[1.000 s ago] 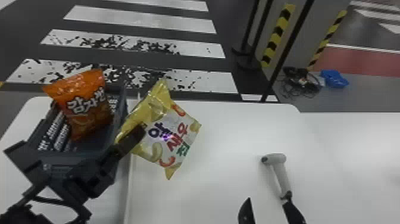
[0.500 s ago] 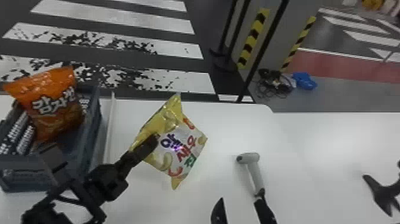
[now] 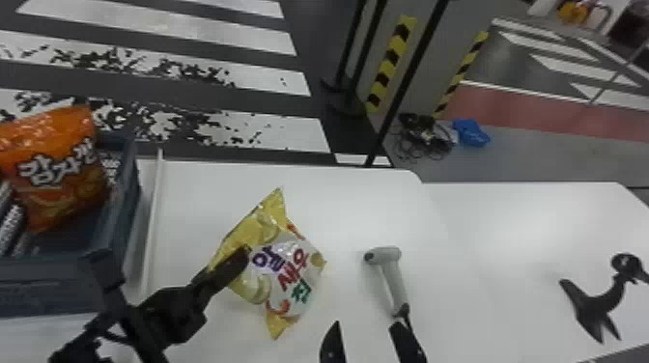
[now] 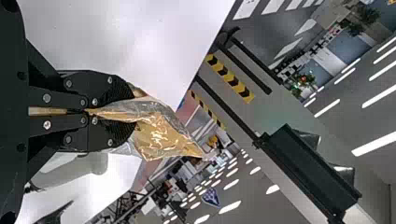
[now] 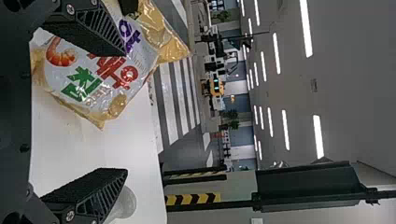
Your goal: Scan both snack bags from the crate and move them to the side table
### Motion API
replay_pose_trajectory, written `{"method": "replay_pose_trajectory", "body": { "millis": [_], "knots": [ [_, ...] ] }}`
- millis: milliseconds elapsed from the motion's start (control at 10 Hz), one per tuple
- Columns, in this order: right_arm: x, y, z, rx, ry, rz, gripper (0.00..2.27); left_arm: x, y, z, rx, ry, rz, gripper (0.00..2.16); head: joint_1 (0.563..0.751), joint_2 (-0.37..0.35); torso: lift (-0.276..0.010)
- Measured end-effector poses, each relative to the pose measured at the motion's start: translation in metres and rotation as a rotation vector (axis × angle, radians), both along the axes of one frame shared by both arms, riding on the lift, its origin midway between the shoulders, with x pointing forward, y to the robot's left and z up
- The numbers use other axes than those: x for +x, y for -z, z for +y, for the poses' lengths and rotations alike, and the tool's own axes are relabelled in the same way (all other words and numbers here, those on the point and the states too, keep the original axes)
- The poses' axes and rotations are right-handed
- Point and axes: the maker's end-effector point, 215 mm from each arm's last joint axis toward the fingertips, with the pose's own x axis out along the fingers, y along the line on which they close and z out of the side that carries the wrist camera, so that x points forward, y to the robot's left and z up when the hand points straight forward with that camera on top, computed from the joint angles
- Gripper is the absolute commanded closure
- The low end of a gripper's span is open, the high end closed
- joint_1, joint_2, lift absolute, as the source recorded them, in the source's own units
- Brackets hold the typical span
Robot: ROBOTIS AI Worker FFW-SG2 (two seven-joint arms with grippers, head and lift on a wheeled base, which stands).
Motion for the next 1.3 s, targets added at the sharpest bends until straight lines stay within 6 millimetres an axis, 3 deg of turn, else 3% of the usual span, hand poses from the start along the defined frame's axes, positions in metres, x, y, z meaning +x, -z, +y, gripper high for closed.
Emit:
{"method": "replay_pose_trajectory", "body": {
  "millis": [100, 300, 600, 1000, 1300],
  "knots": [
    [0.000, 0.001, 0.000, 0.000, -0.001, 0.001, 0.11, -0.002, 0.007, -0.007, 0.027, 0.007, 0.006, 0.00, 0.695, -0.350, -0.099],
    [0.000, 0.001, 0.000, 0.000, -0.001, 0.002, 0.11, -0.003, 0.013, -0.011, 0.094, 0.008, -0.010, 0.03, 0.695, -0.350, -0.099],
    [-0.001, 0.002, 0.000, -0.001, -0.001, 0.004, 0.11, 0.011, -0.001, 0.010, 0.304, -0.057, -0.129, 0.03, 0.695, -0.348, -0.099],
    [0.000, 0.001, 0.000, -0.002, -0.002, 0.001, 0.11, 0.011, -0.056, 0.033, 0.610, -0.120, -0.397, 0.03, 0.695, -0.314, -0.099],
    [0.003, -0.003, 0.002, -0.003, -0.007, -0.010, 0.10, -0.009, -0.107, 0.055, 0.715, -0.224, -0.562, 0.03, 0.695, -0.291, -0.099]
  ]
}}
